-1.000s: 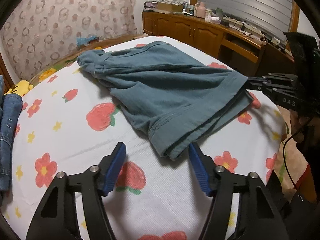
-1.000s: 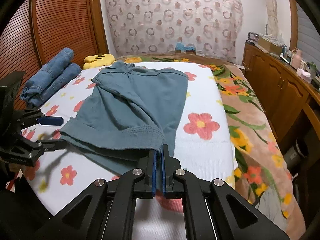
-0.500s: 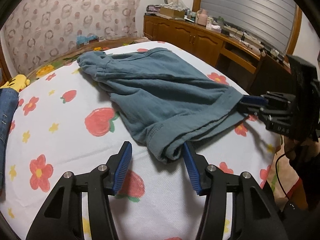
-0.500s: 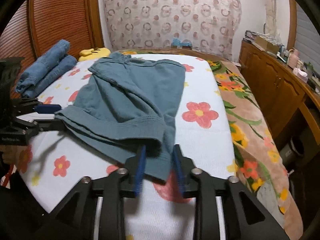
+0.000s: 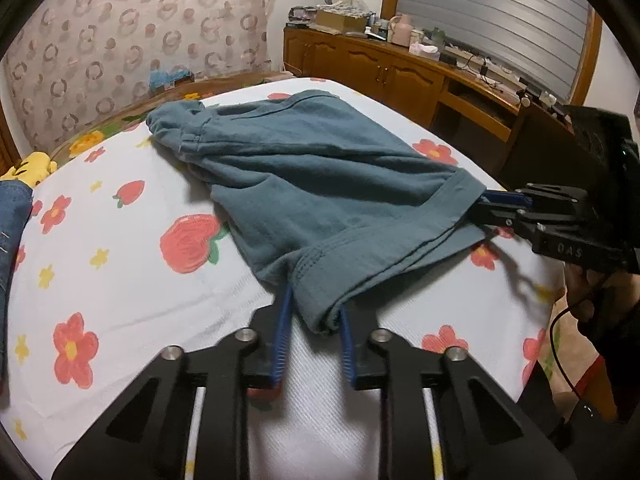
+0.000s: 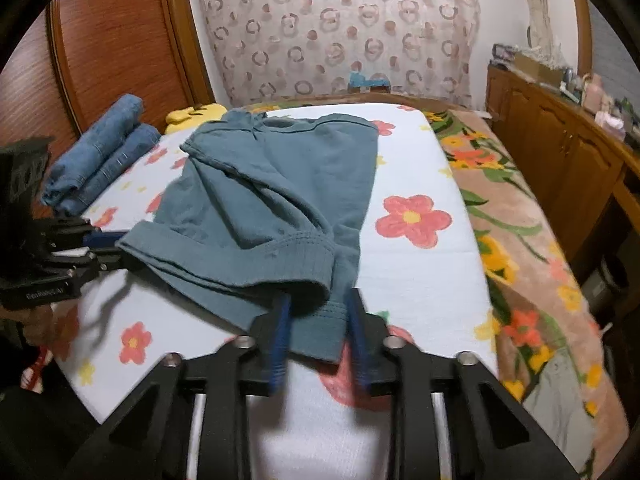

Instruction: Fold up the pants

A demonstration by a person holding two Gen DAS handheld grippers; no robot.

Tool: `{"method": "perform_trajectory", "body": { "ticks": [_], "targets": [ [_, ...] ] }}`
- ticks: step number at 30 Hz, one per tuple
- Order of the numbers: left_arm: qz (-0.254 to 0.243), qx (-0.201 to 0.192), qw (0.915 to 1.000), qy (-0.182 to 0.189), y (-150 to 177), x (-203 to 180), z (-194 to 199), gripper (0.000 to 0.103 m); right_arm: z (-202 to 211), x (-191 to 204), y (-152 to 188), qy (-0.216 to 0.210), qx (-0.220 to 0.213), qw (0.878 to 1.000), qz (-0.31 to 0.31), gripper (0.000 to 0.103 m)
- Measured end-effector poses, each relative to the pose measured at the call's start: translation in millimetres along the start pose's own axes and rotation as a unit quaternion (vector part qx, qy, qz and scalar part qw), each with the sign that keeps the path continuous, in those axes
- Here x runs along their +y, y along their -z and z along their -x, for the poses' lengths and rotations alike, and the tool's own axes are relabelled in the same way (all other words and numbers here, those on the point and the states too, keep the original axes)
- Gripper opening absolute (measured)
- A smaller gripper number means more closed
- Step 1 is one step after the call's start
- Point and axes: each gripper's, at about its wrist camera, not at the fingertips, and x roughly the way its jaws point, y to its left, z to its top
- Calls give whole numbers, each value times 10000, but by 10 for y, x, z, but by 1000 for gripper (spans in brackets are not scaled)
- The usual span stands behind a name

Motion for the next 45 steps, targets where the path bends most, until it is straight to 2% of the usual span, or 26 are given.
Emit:
{"method": "perform_trajectory", "body": {
  "ticks": [2,9,18,23,28,37,45],
  "targets": [
    [58,-72,10000,4,-14,16,49,13,2,-9,-18,-171,-25,9998,-126,17],
    [46,-263,9996,-64,4,41,313,11,93,154,17,-259,-123,9996,63,14],
    [-18,-279,9995,-124,206,-10,513,12,307,253,243,-372,-92,9991,161,12],
    [33,-148,9998,-139,281,17,426,12,316,240,294,-219,-63,9996,186,12],
    [31,-92,9998,-177,300,10,386,12,297,332,221,84,-117,9992,366,18],
    [92,-48,9998,-167,331,21,350,12,220,546,176,248,-85,9962,828,19],
    [128,-13,9998,-164,355,32,318,12,204,620,145,279,-113,9950,954,19]
  ]
}}
